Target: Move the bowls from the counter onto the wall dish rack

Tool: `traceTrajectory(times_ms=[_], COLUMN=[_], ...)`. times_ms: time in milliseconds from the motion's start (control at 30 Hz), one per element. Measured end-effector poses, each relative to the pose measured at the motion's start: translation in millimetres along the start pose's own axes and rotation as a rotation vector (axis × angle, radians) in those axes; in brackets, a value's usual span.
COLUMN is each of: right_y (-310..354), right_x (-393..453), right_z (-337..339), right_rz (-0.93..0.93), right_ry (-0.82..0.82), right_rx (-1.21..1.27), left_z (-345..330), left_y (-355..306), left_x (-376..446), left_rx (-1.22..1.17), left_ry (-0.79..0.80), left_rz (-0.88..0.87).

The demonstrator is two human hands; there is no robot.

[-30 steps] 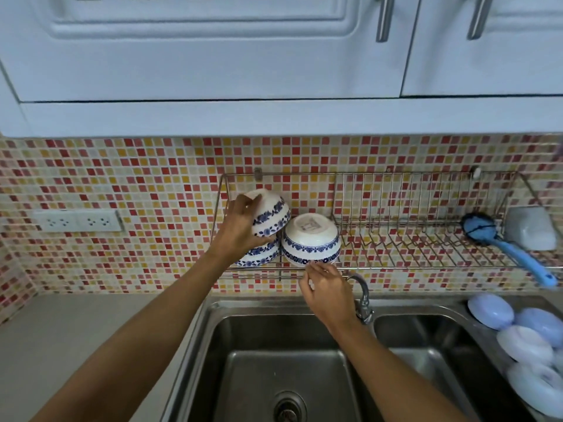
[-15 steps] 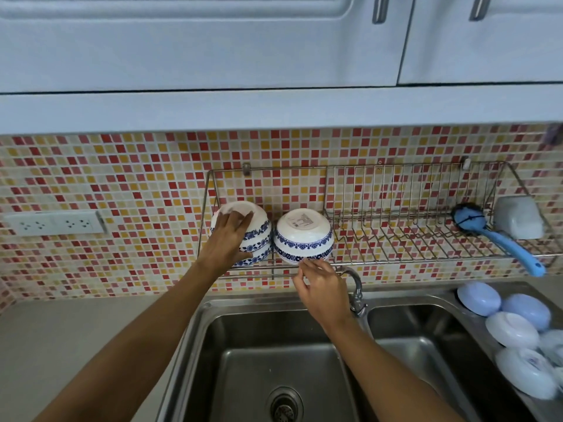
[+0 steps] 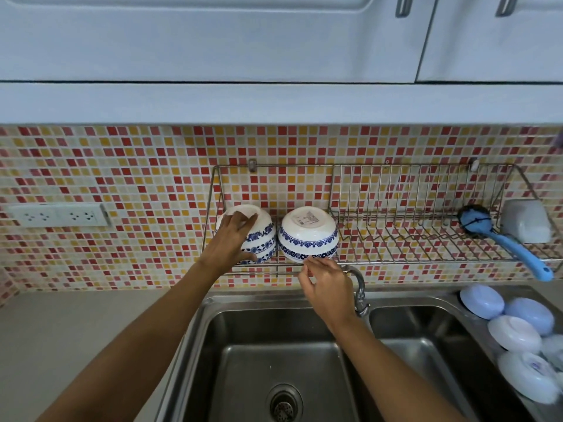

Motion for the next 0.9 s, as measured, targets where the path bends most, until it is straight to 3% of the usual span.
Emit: traceTrajectory(times_ms=[233,500,900], right_y=[-8.1,-39.5,-43.6], right_x=[31.4,69.9,63.8], right_z=[5.4,-27.5,-34.6], right_rz=[-0.091,-0.290,-0.282], right_ry=[-0.078,0.255,0.183], right_rx=[0.013,-0.001,-0.040], left_z=[0.5,-9.6,-16.1], left_y=[6.1,23.0,24.9], left_x=[-3.2,-13.8,-8.2], left_rx=[-0.115,-0.415,-0.452], left_ry=[-0.027,-0.203,-0.220], left_rz=[0.004,0.268,0.289])
Point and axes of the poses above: each hand's wrist, its own x-axis towards the middle knuckle, its own z-axis out of the back of the hand, y = z × x, the point moved 4 cm from there along x, towards the middle knuckle, and after that the axes turned 4 degrees about y, right-handed, at the moved point
